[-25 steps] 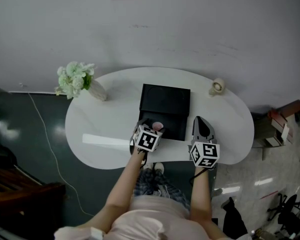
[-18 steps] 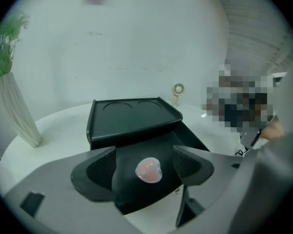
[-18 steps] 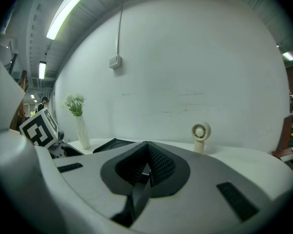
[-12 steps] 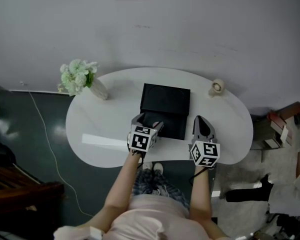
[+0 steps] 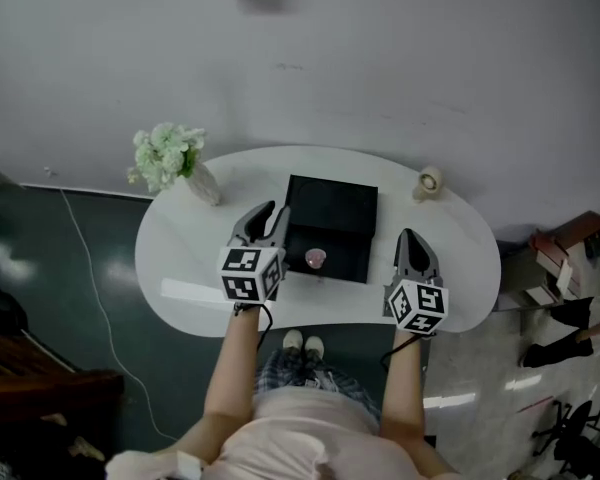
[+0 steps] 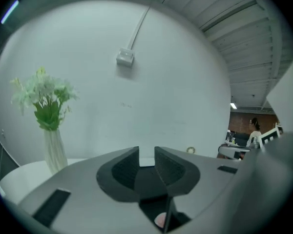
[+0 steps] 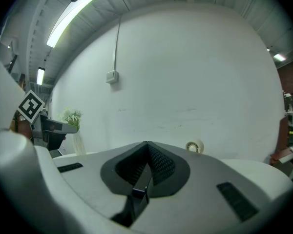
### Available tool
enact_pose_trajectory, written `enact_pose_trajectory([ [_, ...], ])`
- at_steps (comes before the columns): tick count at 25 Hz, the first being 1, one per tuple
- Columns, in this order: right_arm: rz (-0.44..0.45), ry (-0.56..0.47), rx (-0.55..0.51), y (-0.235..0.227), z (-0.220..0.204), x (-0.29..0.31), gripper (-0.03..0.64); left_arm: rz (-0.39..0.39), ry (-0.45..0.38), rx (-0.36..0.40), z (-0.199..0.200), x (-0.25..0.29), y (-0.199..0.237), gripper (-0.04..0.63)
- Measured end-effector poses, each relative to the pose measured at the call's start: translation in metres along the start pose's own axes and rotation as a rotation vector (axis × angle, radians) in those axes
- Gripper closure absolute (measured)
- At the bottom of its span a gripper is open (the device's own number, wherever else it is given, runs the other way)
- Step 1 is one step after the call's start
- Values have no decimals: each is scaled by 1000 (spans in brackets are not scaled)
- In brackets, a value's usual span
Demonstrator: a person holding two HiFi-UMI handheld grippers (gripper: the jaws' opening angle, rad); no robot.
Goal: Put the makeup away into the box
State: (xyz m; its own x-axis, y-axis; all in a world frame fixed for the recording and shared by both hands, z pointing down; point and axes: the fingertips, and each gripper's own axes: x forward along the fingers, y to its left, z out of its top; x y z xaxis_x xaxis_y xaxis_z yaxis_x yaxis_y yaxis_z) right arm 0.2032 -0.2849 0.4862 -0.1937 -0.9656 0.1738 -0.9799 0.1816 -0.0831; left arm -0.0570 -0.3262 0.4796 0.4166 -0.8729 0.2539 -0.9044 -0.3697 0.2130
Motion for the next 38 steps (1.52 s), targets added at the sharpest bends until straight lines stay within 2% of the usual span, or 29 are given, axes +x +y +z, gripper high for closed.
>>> enact_pose_trajectory([
  [3,-7,-40,-4,-3,16,-4,601,24,-110,39,31,-15,5,542],
  [6,-10,-78,-7,-4,32,-7,601,37,-178,99,52,-29,4,561],
  [10,-15,-117,-22,-4,50,-10,601,29,-225,160,74,-41,0,571],
  [13,-14,-133,-38,-2,60,-10,601,28,-225,194,85,-45,-1,571],
  [38,-60,-135,-91,-24,68,-21,603,76,-220,125,84,-56,20,571],
])
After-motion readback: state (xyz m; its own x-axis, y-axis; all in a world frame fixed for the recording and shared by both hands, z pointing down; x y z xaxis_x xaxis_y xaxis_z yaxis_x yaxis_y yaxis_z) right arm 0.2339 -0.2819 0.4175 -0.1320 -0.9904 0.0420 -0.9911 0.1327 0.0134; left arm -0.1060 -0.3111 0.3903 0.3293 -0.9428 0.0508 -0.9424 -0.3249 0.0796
